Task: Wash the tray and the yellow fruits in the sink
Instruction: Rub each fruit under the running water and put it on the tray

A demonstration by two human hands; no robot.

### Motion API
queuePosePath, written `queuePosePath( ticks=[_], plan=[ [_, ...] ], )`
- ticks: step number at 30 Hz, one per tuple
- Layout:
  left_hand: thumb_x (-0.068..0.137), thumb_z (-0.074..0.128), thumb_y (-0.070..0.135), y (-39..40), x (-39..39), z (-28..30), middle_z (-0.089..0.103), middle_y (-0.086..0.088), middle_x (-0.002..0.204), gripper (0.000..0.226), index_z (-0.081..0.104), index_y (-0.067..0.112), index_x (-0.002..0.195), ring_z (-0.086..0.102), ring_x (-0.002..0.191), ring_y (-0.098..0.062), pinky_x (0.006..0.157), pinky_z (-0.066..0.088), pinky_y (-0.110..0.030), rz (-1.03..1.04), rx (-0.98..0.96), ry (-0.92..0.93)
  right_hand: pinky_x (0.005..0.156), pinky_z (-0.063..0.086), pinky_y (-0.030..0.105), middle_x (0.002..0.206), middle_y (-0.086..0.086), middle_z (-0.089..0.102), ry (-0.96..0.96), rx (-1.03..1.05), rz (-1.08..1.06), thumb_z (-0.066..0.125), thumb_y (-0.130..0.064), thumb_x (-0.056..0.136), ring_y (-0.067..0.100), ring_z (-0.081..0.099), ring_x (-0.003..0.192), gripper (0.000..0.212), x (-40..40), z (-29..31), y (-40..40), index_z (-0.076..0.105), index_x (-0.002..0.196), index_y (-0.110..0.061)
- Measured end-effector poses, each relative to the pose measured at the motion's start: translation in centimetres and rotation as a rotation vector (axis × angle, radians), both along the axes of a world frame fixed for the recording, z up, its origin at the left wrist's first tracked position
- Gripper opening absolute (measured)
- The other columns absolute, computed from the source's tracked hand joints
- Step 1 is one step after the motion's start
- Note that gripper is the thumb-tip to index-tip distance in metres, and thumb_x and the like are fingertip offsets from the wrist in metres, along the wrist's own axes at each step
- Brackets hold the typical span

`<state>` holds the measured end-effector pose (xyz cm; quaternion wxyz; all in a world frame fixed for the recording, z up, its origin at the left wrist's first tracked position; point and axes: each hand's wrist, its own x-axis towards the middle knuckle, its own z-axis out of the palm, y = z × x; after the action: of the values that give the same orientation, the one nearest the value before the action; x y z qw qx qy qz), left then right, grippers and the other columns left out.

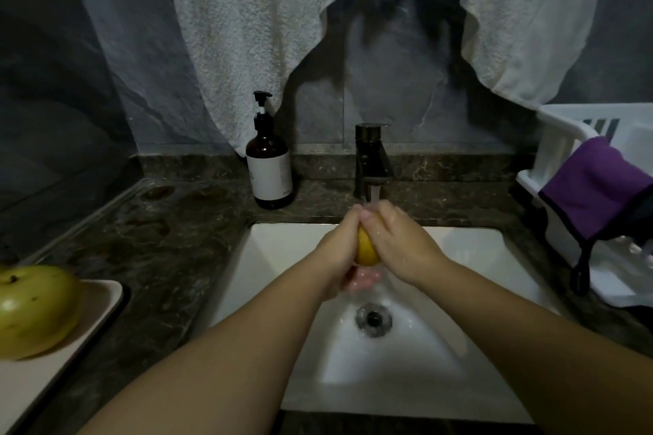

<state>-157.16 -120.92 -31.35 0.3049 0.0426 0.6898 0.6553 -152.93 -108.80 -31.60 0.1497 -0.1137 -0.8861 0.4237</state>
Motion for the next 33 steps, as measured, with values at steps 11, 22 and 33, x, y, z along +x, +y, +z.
queuePosePath(
  ticks=[11,22,33],
  plan=[
    [0.098,0.039,0.072,0.5,-0.3,-0.5,0.072,-0.011,0.102,0.054,0.058,0.030,0.125,0.075,0.081,-0.027,0.070,0.064,-0.040,0.049,-0.055,0.114,0.054,0.051,0.033,0.104,0.011,0.068,-0.218,-0.393,-0.018,0.037,-0.077,0.094,0.027,0.071,0.084,0.056,-0.1,-0.1,-0.4,0.056,0.121,-0.032],
    [0.094,0.041,0.078,0.9,-0.7,-1.0,0.071,-0.016,0.113,0.065,0.058,0.024,0.127,0.073,0.098,-0.036,0.088,0.062,-0.052,0.068,-0.086,0.222,0.044,0.043,0.022,0.084,0.016,0.071,-0.376,-0.533,0.029,0.029,-0.094,0.079,0.018,0.061,0.051,0.082,0.3,0.0,-0.6,0.051,0.125,-0.029],
    [0.093,0.043,0.073,0.8,-0.1,-0.9,0.076,-0.013,0.096,0.054,0.058,0.029,0.121,0.078,0.085,-0.033,0.077,0.065,-0.044,0.002,-0.039,0.074,0.056,0.052,0.029,0.104,0.007,0.064,-0.160,-0.259,-0.019,0.035,-0.067,0.100,0.018,0.066,0.076,0.039,-0.4,-0.5,0.1,0.049,0.122,-0.038]
  ],
)
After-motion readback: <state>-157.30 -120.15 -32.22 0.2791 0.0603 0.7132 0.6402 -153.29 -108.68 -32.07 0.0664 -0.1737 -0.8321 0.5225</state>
